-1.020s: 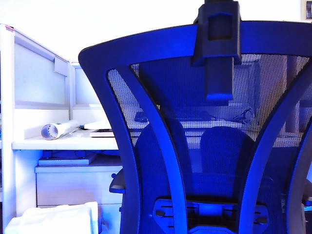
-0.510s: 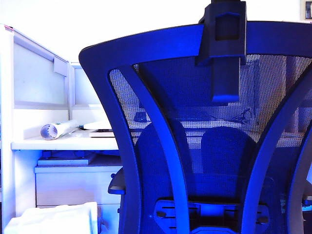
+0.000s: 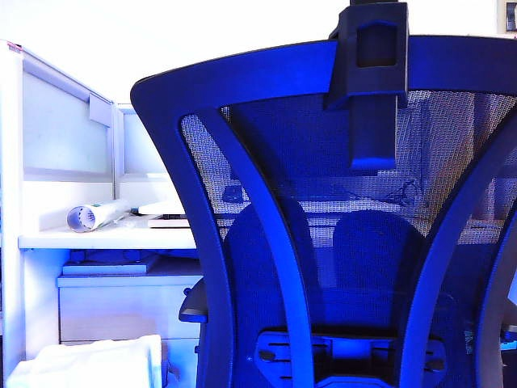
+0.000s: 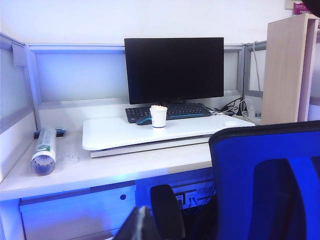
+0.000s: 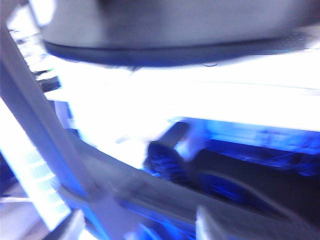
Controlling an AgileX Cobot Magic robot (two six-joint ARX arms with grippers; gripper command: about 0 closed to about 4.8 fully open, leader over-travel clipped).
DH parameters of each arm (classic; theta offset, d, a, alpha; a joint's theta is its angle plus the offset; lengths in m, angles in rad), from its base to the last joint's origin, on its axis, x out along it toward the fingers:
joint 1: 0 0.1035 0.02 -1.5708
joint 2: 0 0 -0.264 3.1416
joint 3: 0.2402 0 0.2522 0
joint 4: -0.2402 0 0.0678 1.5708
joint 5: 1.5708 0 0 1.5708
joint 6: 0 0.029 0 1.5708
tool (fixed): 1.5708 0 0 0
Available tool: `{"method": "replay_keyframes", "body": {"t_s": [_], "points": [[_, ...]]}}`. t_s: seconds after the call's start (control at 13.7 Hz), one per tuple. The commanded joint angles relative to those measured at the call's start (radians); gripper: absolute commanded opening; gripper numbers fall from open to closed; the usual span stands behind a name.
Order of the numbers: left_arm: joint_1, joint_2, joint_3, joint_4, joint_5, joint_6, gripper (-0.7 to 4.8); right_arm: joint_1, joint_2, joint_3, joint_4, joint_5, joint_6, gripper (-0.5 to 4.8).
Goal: Pull out the black chair under the table.
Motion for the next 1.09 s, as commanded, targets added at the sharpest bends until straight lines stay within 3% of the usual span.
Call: {"method": "replay_keyframes", "body": {"t_s": [0.07,0.15,0.29,0.36,0.44,0.51,0.73,0.95,1.09], "points": [[0.001,0.0,0.001,0.013,0.002,0.004,-0.04,-0.001,-0.186,-0.117,-0.061,0.108,-0.027,2.4],[0.001,0.0,0.001,0.013,0.002,0.004,-0.04,-0.001,-0.249,-0.166,-0.068,0.149,-0.028,1.94],[0.001,0.0,0.001,0.013,0.004,0.004,-0.04,-0.001,-0.415,-0.306,-0.06,0.282,-0.022,1.61],[0.001,0.0,0.001,0.013,0.004,0.004,-0.04,-0.002,-0.41,-0.321,-0.043,0.285,-0.019,1.38],[0.001,0.0,0.001,0.012,0.006,0.003,-0.04,-0.006,-0.396,-0.334,-0.035,0.303,-0.019,0.53],[0.0,0.0,0.001,0.006,0.01,0.001,-0.04,-0.009,-0.396,-0.348,-0.024,0.311,-0.029,0.08],[0.001,0.0,0.0,-0.034,0.01,0.001,-0.04,-0.047,-0.408,-0.404,-0.012,0.37,-0.033,-0.01],[0.001,0.0,0.0,-0.064,0.004,0.018,-0.04,-0.125,-0.409,-0.463,0.027,0.333,-0.056,-0.01],[0.001,0.0,0.0,-0.095,-0.004,0.073,-0.04,-0.196,-0.409,-0.502,0.046,0.275,-0.077,-0.01]]}}
